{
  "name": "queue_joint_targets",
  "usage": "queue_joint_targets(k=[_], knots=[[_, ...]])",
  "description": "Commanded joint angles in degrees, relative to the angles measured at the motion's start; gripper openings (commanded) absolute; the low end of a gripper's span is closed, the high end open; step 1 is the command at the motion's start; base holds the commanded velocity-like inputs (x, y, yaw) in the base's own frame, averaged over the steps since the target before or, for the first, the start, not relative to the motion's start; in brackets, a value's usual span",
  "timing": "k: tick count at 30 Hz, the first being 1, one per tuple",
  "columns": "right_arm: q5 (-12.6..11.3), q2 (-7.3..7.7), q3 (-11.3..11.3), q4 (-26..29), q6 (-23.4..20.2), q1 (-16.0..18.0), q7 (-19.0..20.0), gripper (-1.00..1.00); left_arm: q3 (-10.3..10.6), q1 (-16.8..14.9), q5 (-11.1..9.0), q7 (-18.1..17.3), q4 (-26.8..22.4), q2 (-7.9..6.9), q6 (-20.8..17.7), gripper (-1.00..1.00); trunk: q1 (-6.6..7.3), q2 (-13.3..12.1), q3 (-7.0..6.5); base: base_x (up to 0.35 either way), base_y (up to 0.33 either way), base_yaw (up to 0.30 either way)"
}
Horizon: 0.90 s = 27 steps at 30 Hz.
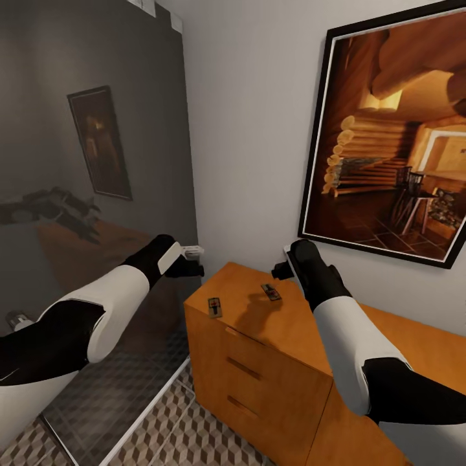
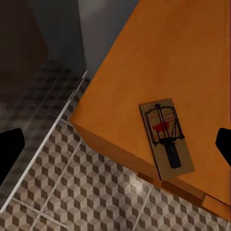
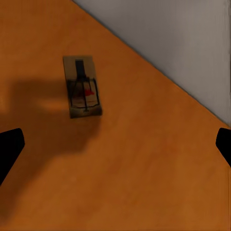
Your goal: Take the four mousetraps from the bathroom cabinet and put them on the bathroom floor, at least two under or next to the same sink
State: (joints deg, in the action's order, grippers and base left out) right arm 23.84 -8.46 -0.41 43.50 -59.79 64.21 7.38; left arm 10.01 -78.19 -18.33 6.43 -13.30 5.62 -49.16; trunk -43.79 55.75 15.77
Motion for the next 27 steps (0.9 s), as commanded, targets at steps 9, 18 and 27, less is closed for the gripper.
queue_joint_targets(k=[9,18,27], knots=[[0.6,-0.06,-3.4,-0.1,-0.2,0.8,0.8,1.00,0.3,0.0,-0.8,0.5,0.0,0.59,-0.1,1.00,-0.01,0.1,0.08,0.000,0.000,0.000],[0.7,-0.02,-4.0,-0.2,-0.2,0.9,0.8,1.00,0.3,0.0,-0.8,0.5,0.2,1.18,-0.1,1.00,-0.01,0.1,0.08,0.000,0.000,0.000],[0.7,0.07,-4.1,-0.2,-0.2,0.9,0.8,1.00,0.3,0.0,-0.8,0.5,0.8,1.37,0.0,1.00,-0.01,0.1,0.08,0.000,0.000,0.000]])
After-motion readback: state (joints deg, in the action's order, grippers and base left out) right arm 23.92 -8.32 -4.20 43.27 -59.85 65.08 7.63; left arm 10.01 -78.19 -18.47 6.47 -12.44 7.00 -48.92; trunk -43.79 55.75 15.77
